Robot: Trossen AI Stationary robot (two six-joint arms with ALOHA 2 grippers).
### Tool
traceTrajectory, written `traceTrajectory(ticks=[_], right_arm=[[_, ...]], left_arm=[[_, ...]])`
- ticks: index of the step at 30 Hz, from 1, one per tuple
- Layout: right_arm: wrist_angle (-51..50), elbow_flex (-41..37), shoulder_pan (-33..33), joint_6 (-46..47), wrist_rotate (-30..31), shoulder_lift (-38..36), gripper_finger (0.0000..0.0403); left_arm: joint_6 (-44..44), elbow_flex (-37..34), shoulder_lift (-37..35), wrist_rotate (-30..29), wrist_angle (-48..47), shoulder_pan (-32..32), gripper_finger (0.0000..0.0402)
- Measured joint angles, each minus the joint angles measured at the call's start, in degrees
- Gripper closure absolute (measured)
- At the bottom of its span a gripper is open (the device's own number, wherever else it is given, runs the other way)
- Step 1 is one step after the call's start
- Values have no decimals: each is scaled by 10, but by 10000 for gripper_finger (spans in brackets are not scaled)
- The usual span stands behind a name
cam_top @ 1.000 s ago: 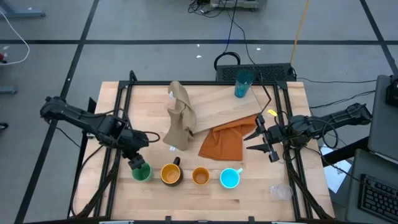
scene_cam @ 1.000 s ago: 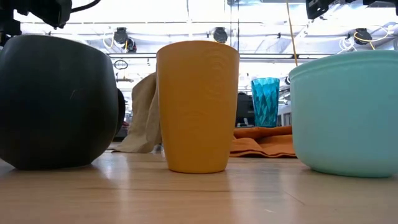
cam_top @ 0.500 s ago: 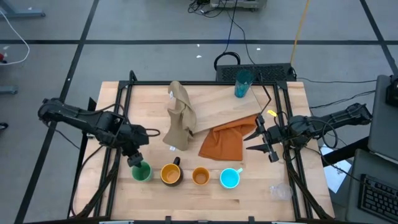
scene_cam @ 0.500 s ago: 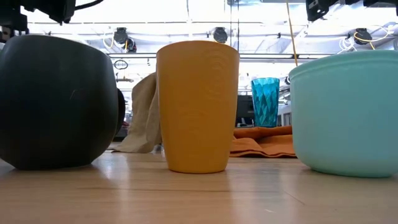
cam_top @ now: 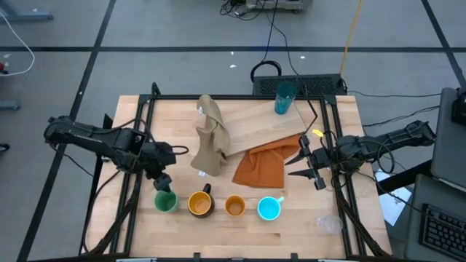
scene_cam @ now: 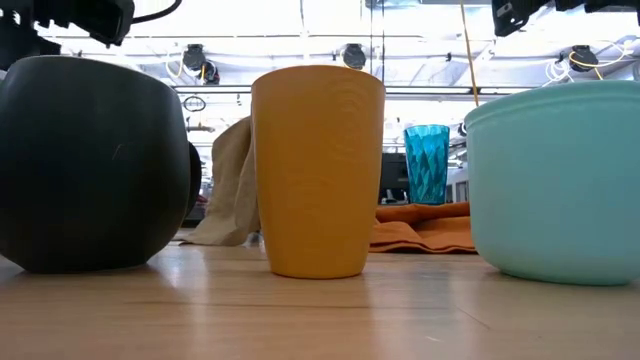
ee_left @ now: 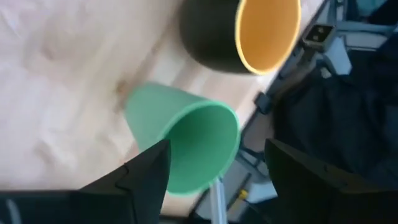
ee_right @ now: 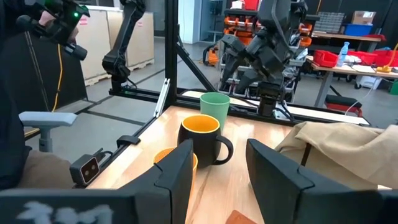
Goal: Stack small to large cups/mugs on shelf
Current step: Put the green cup on the shelf
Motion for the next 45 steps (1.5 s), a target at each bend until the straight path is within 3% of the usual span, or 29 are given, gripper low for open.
traceTrajectory(ticks=[9, 20, 29, 36, 45], right_arm=[[0, 0, 0, 0, 0, 0, 261], [2, 0, 0, -4, 0, 0, 261], [0, 0, 0, -10, 0, 1, 261], [-6, 0, 0, -18, 0, 1, 261], [-10, 0, 0, -18, 0, 1, 261]], left_arm=[[-33, 12, 15, -29, -62, -56, 161], [-38, 143, 118, -182, -140, -134, 190], [-51, 138, 182, -144, -201, -153, 190], [-57, 138, 187, -141, -175, -153, 190], [-36, 138, 187, -220, -163, -162, 190]])
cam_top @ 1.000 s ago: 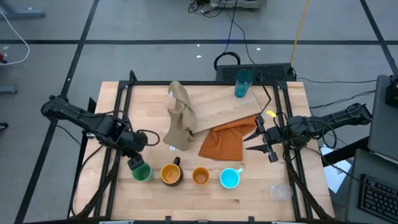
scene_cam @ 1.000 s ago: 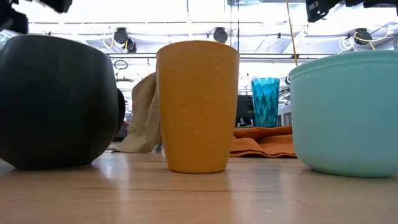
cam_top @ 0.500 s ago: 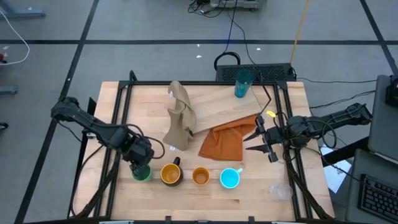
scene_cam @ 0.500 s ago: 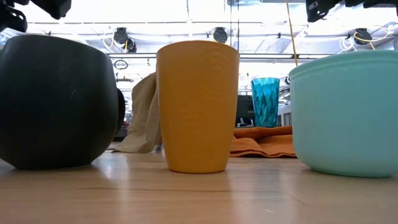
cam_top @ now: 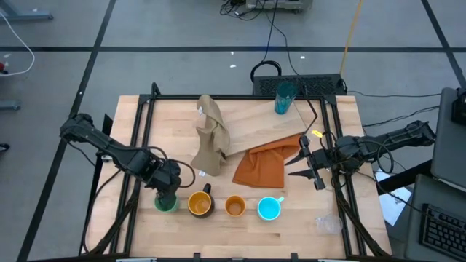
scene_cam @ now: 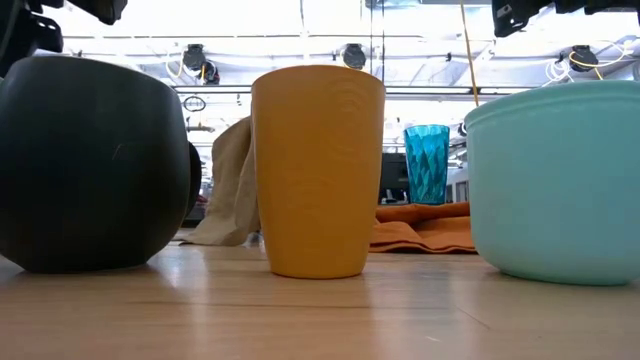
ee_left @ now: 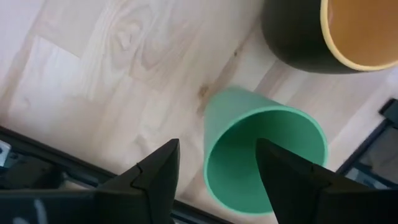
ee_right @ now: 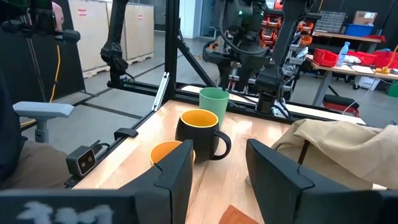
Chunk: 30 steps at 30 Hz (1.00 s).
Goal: Stack small to large cups/mugs on shelf
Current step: Put the green cup on the shelf
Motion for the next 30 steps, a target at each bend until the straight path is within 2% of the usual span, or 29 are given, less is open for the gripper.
traceTrajectory(ticks=[6, 20, 30], right_arm=[[0, 0, 0, 0, 0, 0, 261], [-4, 0, 0, 0, 0, 0, 261], [-4, 0, 0, 0, 0, 0, 261]], left_arm=[[-14, 0, -4, 3, 0, -2, 190], [33, 0, -4, -4, 2, -2, 190], [11, 0, -4, -26, 2, -2, 190]])
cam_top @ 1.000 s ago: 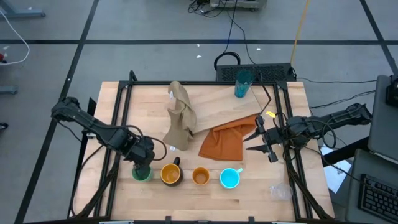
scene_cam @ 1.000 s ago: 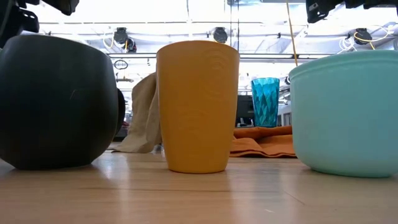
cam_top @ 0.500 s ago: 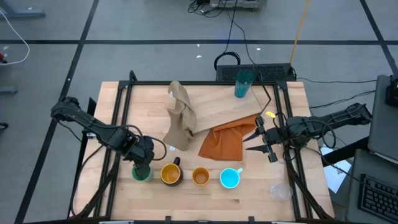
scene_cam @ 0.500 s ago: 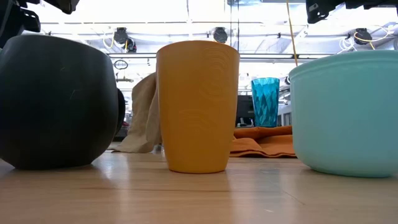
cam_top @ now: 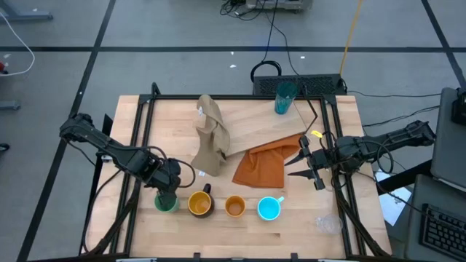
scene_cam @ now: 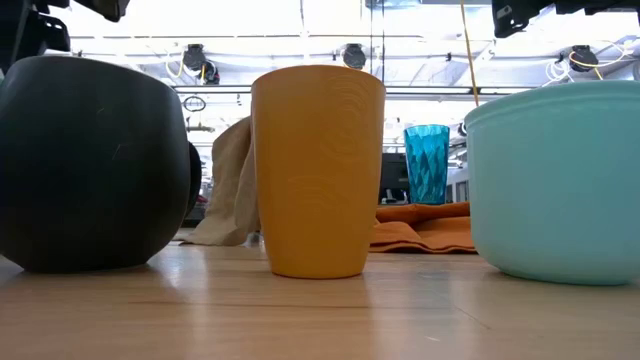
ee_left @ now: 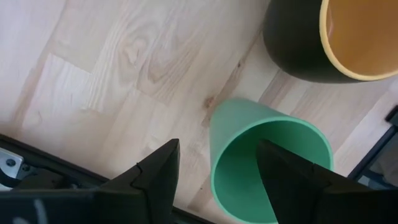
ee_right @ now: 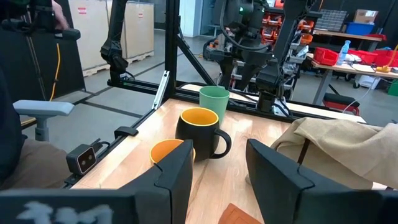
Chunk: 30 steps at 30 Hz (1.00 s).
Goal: Stack small to large cups/mugs on shelf
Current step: Put the green cup on the shelf
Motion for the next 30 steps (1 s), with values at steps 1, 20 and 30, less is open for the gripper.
traceTrajectory(ticks=[1, 20, 30], right_arm=[[0, 0, 0, 0, 0, 0, 261], [0, 0, 0, 3, 0, 0, 261], [0, 0, 0, 5, 0, 0, 261]], left_arm=[[0, 0, 0, 0, 0, 0, 190], [-41, 0, 0, 44, 2, -18, 190], [-44, -2, 5, 25, 5, -36, 190]])
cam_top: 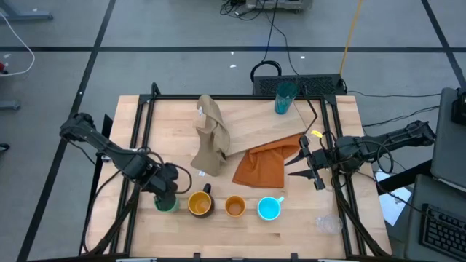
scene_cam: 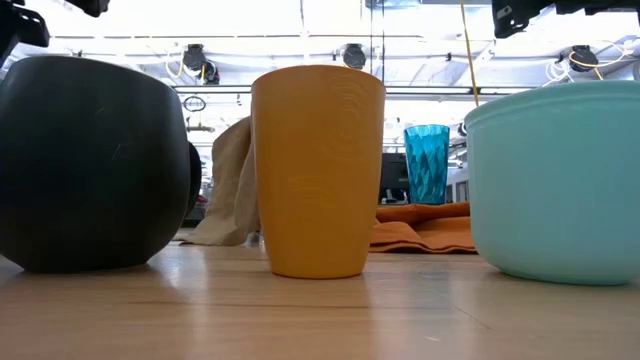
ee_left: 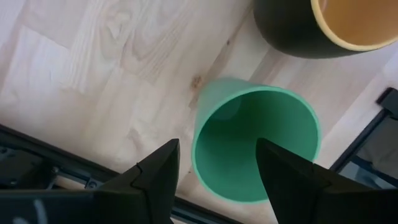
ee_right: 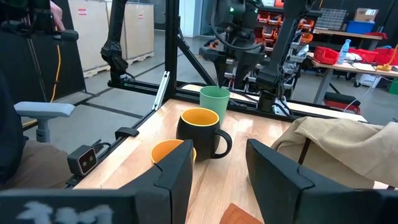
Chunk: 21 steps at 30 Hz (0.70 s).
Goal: Stack small to large cups/mugs on shelf
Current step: Put the green cup on the shelf
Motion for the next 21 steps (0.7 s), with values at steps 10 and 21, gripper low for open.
traceTrajectory(ticks=[10, 21], right_arm=[[0, 0, 0, 0, 0, 0, 261], [0, 0, 0, 0, 0, 0, 261]], left_arm=[[4, -52, 7, 19, 35, -2, 190], [20, -100, 7, 38, 73, -1, 190]])
